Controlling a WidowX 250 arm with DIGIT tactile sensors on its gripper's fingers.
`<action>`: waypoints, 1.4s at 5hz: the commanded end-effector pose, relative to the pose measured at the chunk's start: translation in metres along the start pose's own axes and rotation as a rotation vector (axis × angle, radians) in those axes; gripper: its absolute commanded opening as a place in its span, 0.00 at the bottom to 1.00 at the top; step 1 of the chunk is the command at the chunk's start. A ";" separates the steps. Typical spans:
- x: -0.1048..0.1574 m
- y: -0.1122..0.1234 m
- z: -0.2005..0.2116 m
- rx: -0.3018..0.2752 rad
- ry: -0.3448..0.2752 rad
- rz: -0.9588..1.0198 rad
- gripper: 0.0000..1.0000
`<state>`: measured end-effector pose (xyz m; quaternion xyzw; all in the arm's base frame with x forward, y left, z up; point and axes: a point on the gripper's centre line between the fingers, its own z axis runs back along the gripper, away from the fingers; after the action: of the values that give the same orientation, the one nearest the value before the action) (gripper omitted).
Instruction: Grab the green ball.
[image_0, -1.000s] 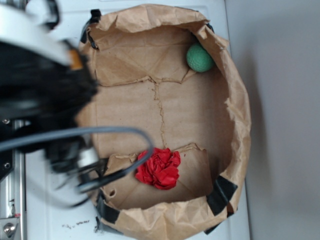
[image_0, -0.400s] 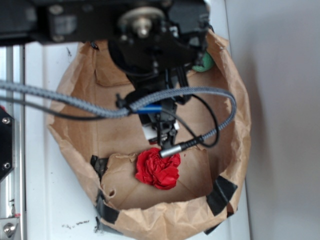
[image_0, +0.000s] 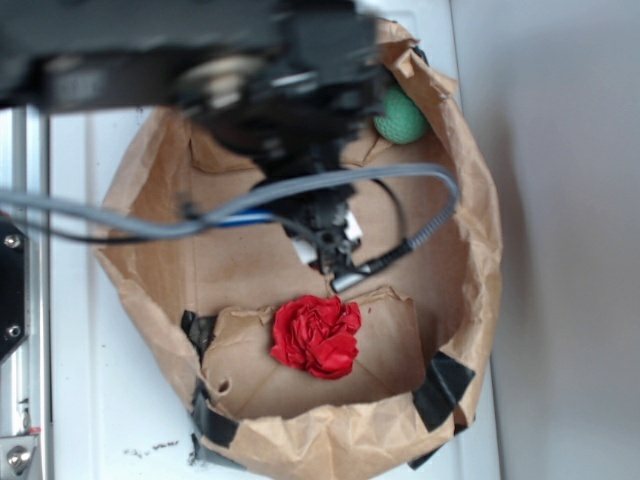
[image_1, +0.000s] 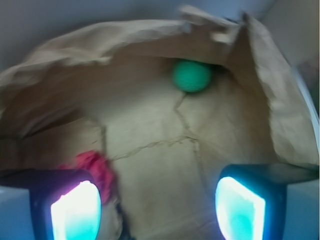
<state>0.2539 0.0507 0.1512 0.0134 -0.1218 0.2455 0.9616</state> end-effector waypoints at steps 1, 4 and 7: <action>0.012 -0.001 -0.029 0.107 -0.227 0.215 1.00; 0.029 0.001 -0.068 0.162 -0.176 0.191 1.00; 0.045 0.026 -0.061 0.203 -0.255 0.256 1.00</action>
<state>0.2942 0.0918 0.0823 0.1316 -0.1871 0.3595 0.9046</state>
